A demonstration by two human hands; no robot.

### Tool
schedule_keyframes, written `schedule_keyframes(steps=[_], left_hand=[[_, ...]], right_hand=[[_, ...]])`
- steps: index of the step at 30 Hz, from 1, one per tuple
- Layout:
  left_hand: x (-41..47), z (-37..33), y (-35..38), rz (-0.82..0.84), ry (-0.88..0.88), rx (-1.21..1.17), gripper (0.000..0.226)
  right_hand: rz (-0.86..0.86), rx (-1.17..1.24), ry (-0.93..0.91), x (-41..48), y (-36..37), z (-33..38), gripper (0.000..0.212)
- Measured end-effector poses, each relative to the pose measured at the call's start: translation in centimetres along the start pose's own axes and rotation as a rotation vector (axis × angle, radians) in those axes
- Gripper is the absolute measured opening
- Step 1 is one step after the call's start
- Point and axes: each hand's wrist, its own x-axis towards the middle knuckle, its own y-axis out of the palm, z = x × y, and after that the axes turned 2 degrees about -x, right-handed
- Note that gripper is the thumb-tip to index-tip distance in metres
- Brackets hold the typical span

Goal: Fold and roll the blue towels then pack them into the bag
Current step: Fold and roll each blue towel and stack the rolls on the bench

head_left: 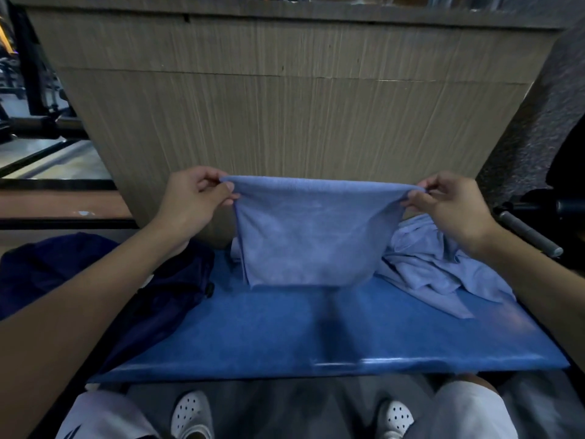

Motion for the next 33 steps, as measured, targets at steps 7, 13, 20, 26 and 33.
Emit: schedule_keyframes(steps=[7,13,20,26,33], left_hand=[[-2.9,5.2,-0.8,0.212,-0.193,0.165,0.005],[-7.3,11.2,-0.7,0.446,-0.370,0.323,0.008],[-7.9,13.0,-0.4,0.619,-0.532,0.446,0.024],[-6.8,16.6,1.1,0.476,-0.363,0.507,0.017],[-5.2,23.3,3.4,0.396,-0.307,0.437,0.030]], right_hand=[[0.190,-0.141,0.094,-2.8,1.4,-4.9,0.021],[0.428,-0.289,0.215,-8.0,3.7,-11.7,0.022],[0.618,-0.233,0.285,-10.2,4.1,-13.2,0.014],[0.632,-0.275,0.286,-9.5,6.0,-16.0,0.016],[0.582,-0.281,0.243,-8.2,10.6,-20.6,0.036]])
